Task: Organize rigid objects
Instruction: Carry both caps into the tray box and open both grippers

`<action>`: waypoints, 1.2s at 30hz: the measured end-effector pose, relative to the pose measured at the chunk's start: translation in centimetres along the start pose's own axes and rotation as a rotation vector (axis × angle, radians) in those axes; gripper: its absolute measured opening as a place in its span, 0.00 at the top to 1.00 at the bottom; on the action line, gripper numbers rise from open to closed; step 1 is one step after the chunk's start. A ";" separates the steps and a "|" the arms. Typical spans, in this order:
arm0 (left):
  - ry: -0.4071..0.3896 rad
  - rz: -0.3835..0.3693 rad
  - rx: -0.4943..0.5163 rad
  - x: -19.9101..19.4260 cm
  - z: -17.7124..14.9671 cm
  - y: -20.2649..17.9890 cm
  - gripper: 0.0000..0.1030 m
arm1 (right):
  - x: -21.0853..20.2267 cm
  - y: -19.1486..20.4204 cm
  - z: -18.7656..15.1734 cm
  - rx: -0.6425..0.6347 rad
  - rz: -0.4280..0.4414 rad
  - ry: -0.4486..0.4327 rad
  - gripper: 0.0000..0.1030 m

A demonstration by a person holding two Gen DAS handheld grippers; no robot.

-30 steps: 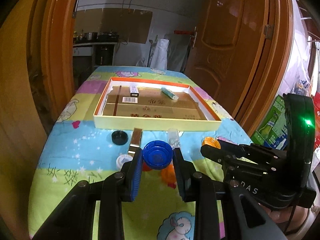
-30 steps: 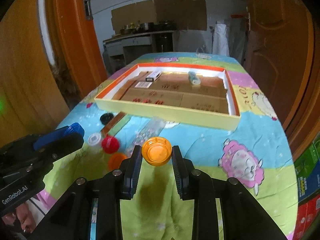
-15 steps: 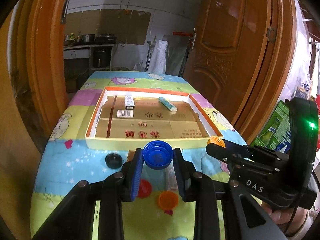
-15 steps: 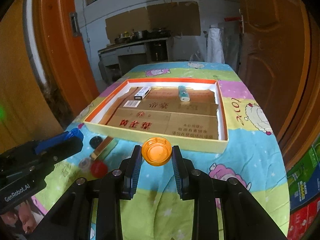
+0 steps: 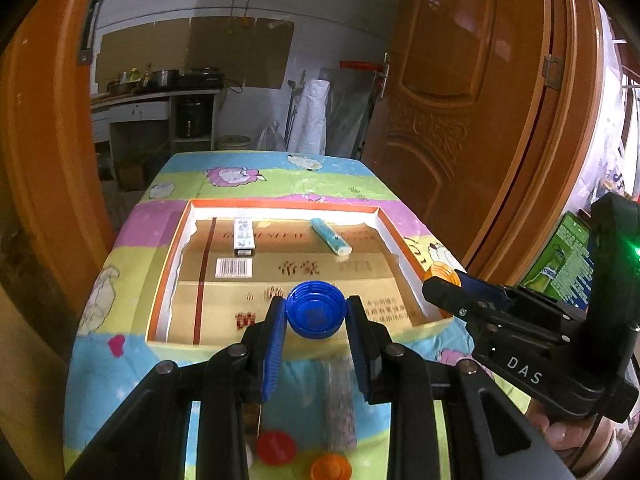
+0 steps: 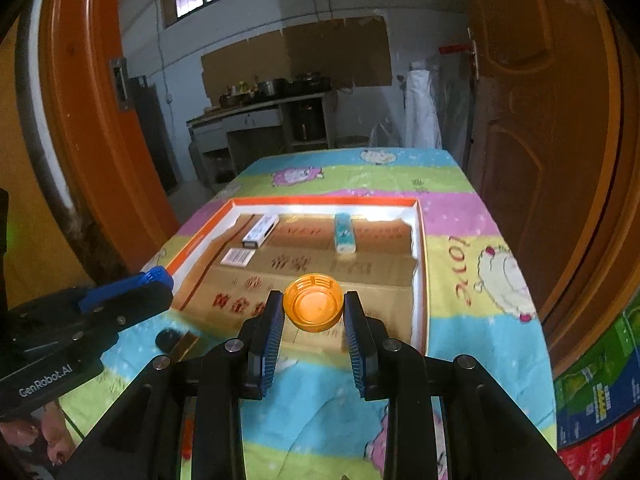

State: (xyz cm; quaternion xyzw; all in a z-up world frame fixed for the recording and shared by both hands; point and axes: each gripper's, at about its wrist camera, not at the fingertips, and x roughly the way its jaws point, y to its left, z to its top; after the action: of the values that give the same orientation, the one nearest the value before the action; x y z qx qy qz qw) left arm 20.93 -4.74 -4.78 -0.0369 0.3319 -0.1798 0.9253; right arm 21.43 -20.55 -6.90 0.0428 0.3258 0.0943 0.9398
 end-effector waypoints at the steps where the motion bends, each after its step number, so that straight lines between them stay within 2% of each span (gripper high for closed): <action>1: -0.002 -0.001 0.001 0.3 0.5 0.0 0.70 | 0.3 -0.2 0.4 0.001 -0.002 -0.004 0.70; 10: -0.024 0.006 0.014 3.1 4.2 -0.3 0.70 | 2.3 -2.0 2.9 0.022 -0.019 -0.020 0.70; 16: -0.009 0.005 0.021 5.6 6.2 -0.3 0.70 | 4.0 -3.1 4.3 0.031 -0.041 -0.008 0.70; 21: 0.015 0.018 0.023 7.9 7.4 -0.1 0.70 | 6.4 -4.2 5.7 0.035 -0.095 0.033 0.70; 29: 0.083 0.046 -0.007 12.0 8.6 1.3 0.70 | 10.4 -6.0 7.2 0.067 -0.084 0.124 0.70; 36: 0.165 0.065 -0.017 15.7 8.7 1.9 0.70 | 13.6 -6.0 7.2 0.037 -0.096 0.202 0.70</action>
State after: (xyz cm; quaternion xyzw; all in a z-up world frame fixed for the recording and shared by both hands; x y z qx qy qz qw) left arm 38.25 -8.99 -7.80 -0.0188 0.4097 -0.1496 0.8997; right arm 37.27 -23.77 -10.30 0.0347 0.4221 0.0470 0.9047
